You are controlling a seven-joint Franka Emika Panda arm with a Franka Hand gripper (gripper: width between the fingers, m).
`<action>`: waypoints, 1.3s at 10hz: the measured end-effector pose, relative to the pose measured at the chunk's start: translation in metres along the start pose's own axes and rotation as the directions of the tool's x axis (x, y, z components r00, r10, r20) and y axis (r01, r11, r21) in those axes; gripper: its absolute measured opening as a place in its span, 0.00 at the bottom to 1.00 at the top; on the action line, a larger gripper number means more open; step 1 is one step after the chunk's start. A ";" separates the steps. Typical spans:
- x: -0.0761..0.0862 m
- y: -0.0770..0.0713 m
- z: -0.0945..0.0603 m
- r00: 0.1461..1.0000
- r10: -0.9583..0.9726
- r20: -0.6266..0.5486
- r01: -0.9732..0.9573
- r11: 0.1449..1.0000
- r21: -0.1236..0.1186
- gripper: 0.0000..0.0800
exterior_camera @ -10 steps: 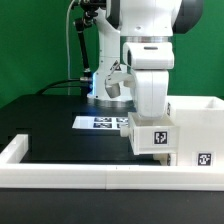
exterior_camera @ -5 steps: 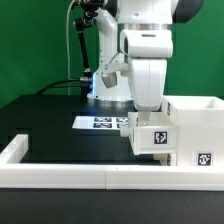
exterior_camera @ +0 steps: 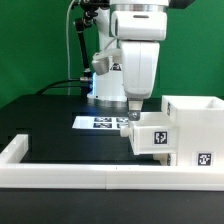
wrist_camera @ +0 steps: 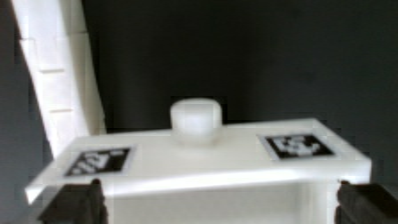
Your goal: Assemble drawer
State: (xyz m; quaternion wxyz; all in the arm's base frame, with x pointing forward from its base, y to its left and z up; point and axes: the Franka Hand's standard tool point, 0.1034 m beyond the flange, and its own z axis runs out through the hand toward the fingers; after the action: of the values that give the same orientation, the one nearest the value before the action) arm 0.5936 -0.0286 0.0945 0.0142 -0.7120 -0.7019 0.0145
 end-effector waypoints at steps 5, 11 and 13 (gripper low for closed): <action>-0.013 0.001 0.004 1.000 -0.013 -0.022 0.014 1.000 0.008 0.81; 0.004 0.003 0.028 0.985 0.043 -0.167 -0.036 0.998 0.045 0.81; 0.014 0.002 0.031 0.984 0.076 -0.164 -0.067 0.996 0.061 0.81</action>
Offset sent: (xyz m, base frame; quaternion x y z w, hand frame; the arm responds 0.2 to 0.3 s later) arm 0.0000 0.0000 0.0000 0.0000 0.0000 0.0000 1.0000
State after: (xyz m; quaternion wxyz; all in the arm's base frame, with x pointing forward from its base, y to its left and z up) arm 0.5948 -0.0150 0.0631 0.0919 -0.7346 -0.6717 -0.0252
